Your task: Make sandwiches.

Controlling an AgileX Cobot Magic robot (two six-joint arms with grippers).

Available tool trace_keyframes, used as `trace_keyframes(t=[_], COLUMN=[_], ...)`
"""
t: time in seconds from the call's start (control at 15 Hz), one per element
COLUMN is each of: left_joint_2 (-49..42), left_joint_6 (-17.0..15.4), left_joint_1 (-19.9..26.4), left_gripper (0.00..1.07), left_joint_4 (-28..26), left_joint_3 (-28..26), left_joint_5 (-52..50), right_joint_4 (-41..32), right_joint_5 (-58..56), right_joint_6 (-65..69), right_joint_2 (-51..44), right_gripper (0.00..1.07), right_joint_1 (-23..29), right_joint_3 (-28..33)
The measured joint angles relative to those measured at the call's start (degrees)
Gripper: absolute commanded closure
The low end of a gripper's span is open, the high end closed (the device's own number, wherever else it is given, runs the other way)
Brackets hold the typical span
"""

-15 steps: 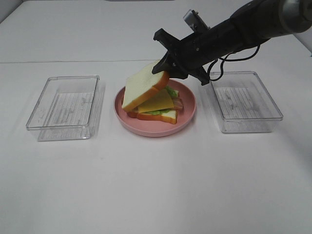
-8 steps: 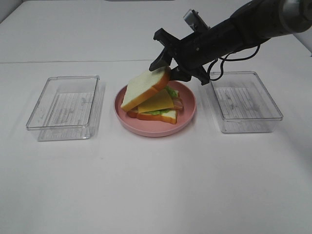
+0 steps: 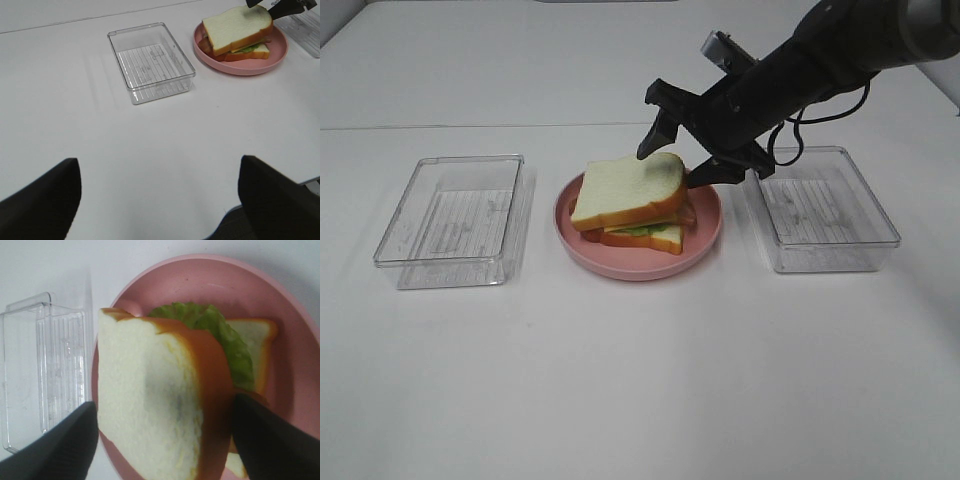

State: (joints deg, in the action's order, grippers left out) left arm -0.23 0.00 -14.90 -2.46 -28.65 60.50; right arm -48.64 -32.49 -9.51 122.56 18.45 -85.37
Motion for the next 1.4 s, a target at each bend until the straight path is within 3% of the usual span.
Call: trace_keyframes(t=[0.27,0.87,1.0,1.07,1.4], left_joint_2=[0.0,0.0,0.0,0.0,0.0], left_joint_6=[0.0,0.0,0.0,0.0,0.0], left_joint_1=[0.0,0.0,0.0,0.0,0.0], left_gripper=[0.25,0.25,0.25,0.25,0.25], left_joint_4=[0.0,0.0,0.0,0.0,0.0], left_joint_3=[0.0,0.0,0.0,0.0,0.0], left_joint_5=[0.0,0.0,0.0,0.0,0.0], right_joint_4=[15.2,43.4,47.2,47.8,48.0], right_joint_5=[-3.6,-21.7,-23.0,-23.1,-26.1], right_joint_6=[12.3,13.7,13.7,13.7,13.7], right_joint_2=[-3.4,-24.2,-30.8,-39.1,-59.2], right_gripper=[0.32,0.32,0.32,0.32,0.33], right_joint_1=[0.0,0.0,0.0,0.0,0.0], right_joint_3=[0.0,0.8,4.6,11.4,29.0])
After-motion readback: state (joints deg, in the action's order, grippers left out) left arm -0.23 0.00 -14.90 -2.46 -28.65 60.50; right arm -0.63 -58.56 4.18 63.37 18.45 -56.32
